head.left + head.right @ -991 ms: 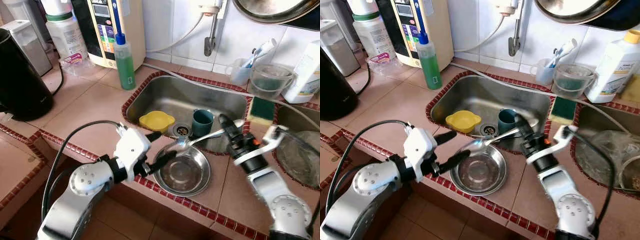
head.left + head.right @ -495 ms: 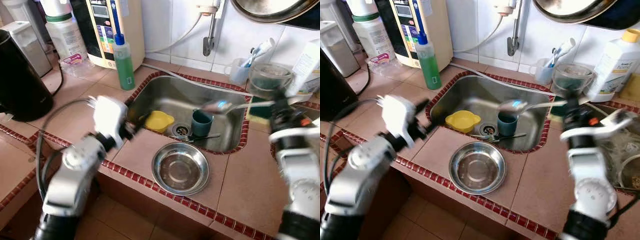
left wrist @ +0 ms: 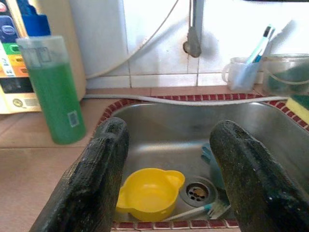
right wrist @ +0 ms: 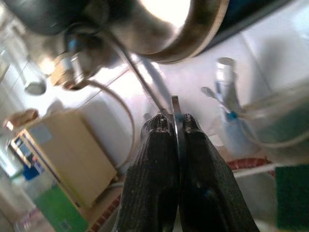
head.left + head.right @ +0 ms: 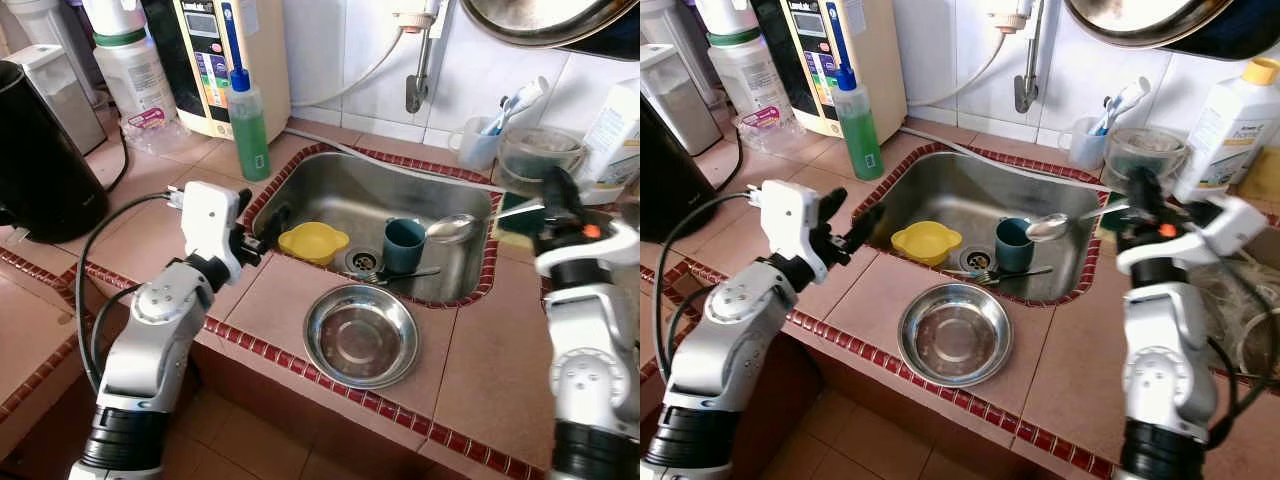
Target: Kitchen organization
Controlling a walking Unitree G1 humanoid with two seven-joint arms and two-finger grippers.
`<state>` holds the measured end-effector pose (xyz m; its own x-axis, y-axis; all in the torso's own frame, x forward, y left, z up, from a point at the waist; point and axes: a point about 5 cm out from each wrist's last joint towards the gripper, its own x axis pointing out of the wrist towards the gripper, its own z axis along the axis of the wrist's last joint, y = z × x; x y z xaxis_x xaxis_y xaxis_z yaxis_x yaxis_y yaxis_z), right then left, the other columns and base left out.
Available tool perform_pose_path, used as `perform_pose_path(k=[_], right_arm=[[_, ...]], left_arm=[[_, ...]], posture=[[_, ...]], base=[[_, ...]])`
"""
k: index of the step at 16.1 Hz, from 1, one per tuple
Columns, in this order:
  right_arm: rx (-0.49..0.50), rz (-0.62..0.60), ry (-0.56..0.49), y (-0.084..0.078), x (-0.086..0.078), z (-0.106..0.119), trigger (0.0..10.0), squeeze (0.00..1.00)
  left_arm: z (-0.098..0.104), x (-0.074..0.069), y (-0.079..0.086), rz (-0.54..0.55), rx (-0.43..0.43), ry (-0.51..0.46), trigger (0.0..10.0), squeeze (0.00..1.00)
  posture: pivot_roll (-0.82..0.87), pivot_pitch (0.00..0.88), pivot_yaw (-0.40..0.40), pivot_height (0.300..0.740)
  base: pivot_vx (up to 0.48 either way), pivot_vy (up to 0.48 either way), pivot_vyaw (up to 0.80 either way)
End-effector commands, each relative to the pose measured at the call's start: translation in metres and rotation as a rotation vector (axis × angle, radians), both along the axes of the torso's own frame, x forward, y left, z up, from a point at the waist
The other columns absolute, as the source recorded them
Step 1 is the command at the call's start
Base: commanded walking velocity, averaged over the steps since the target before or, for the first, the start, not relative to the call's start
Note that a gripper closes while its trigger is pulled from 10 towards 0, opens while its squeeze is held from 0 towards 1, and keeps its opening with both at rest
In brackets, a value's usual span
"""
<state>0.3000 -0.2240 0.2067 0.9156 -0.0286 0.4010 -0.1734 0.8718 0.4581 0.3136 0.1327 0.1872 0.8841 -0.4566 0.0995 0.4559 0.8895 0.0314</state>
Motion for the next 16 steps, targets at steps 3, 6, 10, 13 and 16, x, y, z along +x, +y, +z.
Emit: perform_pose_path(k=[3, 6, 10, 13, 16], right_arm=[[-0.169, 0.01, 0.009, 0.016, -0.002, -0.004, 10.0, 0.0], [-0.264, 0.018, 0.043, 0.022, -0.001, -0.013, 10.0, 0.0], [-0.304, 0.016, 0.067, 0.025, 0.0, -0.019, 10.0, 0.0], [-0.326, 0.005, 0.098, 0.021, 0.006, -0.023, 10.0, 0.0], [-0.347, -0.001, 0.124, 0.016, 0.014, -0.027, 10.0, 0.0]], left_arm=[[-0.006, 0.001, -0.014, -0.041, -0.003, 0.045, 10.0, 0.0], [-0.012, -0.003, -0.023, -0.06, 0.007, 0.067, 10.0, 0.0], [-0.015, -0.005, -0.025, -0.066, 0.014, 0.087, 10.0, 0.0], [-0.017, -0.007, -0.026, -0.063, 0.019, 0.091, 10.0, 0.0], [-0.017, -0.011, -0.031, -0.086, 0.024, 0.099, 10.0, 0.0]], posture=[[-0.25, 0.022, 0.077, 0.74], [-0.25, 0.027, 0.077, 0.74], [-0.24, 0.038, 0.071, 0.74], [-0.24, 0.051, 0.072, 0.74], [-0.23, 0.067, 0.072, 0.74]], base=[[0.0, 0.0, 0.0], [0.0, 0.0, 0.0], [0.0, 0.0, 0.0], [0.0, 0.0, 0.0], [0.0, 0.0, 0.0]])
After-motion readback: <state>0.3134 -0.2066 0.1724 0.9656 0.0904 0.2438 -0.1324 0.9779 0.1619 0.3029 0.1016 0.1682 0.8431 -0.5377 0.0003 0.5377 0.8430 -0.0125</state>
